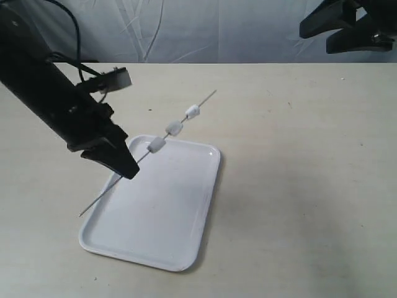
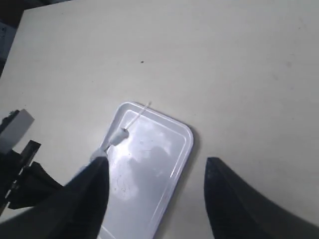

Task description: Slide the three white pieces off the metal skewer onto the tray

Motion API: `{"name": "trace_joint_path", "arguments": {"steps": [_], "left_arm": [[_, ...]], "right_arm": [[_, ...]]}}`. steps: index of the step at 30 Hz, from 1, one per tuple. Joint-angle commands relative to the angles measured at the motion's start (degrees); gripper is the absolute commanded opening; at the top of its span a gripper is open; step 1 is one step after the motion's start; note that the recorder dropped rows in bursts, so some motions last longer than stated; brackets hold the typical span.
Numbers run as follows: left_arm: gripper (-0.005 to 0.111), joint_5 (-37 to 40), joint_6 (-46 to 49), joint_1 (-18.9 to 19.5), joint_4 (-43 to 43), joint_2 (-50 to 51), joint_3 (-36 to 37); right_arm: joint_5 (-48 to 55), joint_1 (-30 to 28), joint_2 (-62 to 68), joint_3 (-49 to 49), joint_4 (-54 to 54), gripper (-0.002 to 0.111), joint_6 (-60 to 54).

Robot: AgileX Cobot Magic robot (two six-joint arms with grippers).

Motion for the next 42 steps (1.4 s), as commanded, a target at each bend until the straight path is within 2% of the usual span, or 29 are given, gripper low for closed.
{"name": "trace_joint_path", "arguments": {"steps": [1, 4, 9, 12, 16, 20, 25, 33, 42], "left_arm": [[0.000, 1.2, -6.4, 1.5, -2.6, -7.7, 4.3], [0.000, 1.2, -7.2, 1.8, -4.5, -11.7, 8.6], [0.000, -2.1, -6.9, 2.1, -9.8, -15.9, 17.8], [0.000, -6.3, -1.4, 2.1, -16.3, -18.4, 25.0], [0.000, -11.9, 10.2, 2.1, -31.5, -20.7, 34.4], [0.000, -10.9, 23.9, 2.1, -47.4, -20.8, 43.1], [0.000, -11.2, 31.6, 2.1, -57.9, -20.7, 51.2], [0.000, -12.1, 33.4, 2.1, -58.9, -20.7, 55.4], [0.000, -12.4, 32.6, 2.1, -58.9, -20.7, 57.2]], "right_arm": [[-1.8, -0.1, 2.0, 3.0, 3.1, 0.054, -3.7], [-4.4, -0.1, 3.2, 8.3, 10.3, 0.054, -9.1], [-2.8, -0.1, 6.5, 17.5, 32.6, 0.054, -28.4], [-0.1, 0.2, 9.2, 22.6, 42.8, 0.054, -37.4], [2.0, 2.0, 13.5, 27.0, 48.5, 0.054, -45.7], [2.7, 6.0, 17.6, 29.5, 53.7, 0.054, -53.0], [4.2, 12.6, 22.8, 28.8, 55.0, 0.054, -58.3], [2.9, 22.6, 29.4, 21.3, 55.0, 0.054, -57.2], [-2.0, 28.2, 30.8, 14.9, 55.0, 0.050, -53.7]]}}
